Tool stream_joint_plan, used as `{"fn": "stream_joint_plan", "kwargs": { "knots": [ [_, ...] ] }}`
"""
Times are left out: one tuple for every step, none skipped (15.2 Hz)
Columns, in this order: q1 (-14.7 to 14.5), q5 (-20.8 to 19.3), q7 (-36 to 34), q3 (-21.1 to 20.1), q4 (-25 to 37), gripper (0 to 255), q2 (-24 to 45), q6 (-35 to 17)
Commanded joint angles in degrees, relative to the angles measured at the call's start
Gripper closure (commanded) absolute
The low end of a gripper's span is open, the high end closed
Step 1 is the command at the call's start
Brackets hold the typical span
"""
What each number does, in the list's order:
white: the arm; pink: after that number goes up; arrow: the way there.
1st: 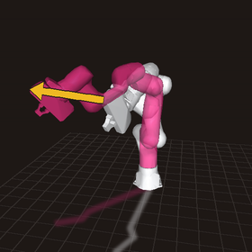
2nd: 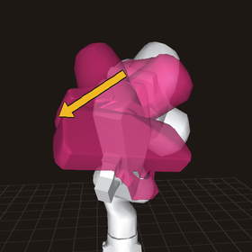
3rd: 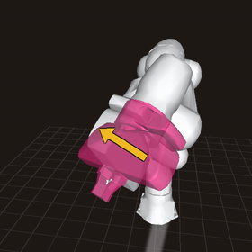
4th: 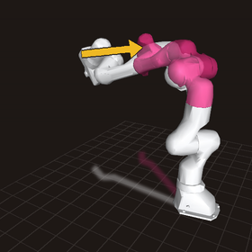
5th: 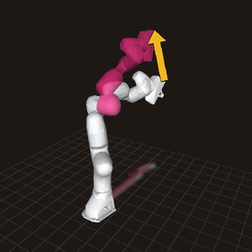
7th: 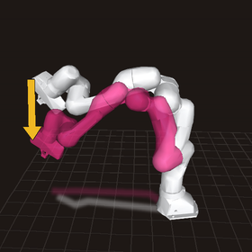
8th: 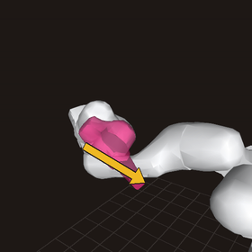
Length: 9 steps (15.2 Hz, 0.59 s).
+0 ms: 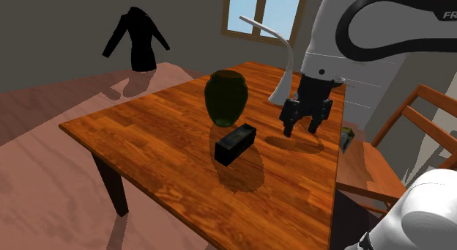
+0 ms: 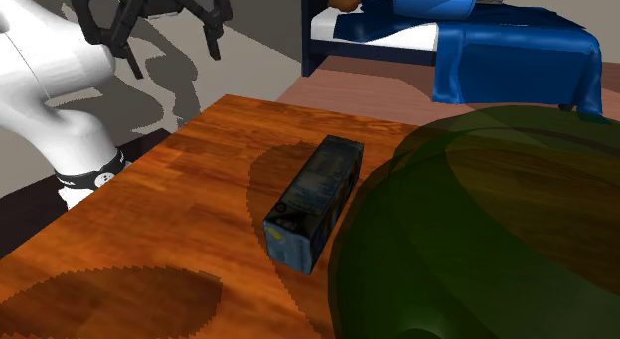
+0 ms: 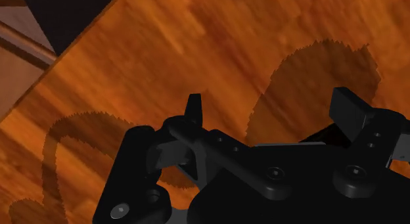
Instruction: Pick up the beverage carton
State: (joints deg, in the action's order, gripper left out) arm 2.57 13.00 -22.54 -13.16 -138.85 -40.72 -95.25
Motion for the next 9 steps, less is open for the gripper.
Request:
{"fn": "stream_joint_plan", "kwargs": {
  "knots": [
    [1.3, 1.7, -8.0, -3.7, 0.7, 0, 2.6, -2.9],
    [2.1, 2.2, -11.7, -5.5, 1.4, 0, 4.2, -4.3],
    [2.9, 2.6, -15.4, -7.3, 2.1, 0, 6.0, -5.7],
    [3.8, 2.9, -19.1, -9.0, 3.0, 0, 7.8, -7.1],
    [4.7, 2.9, -22.9, -10.7, 4.0, 0, 9.8, -8.4],
    [5.7, 2.8, -26.7, -12.4, 5.1, 0, 11.8, -9.7],
    [6.8, 2.5, -30.5, -14.1, 6.3, 0, 14.0, -11.0],
    [7.8, 2.0, -34.4, -15.7, 7.6, 0, 16.2, -12.2],
    [8.9, 1.3, -38.3, -17.2, 8.9, 0, 18.5, -13.4]
  ]
}}
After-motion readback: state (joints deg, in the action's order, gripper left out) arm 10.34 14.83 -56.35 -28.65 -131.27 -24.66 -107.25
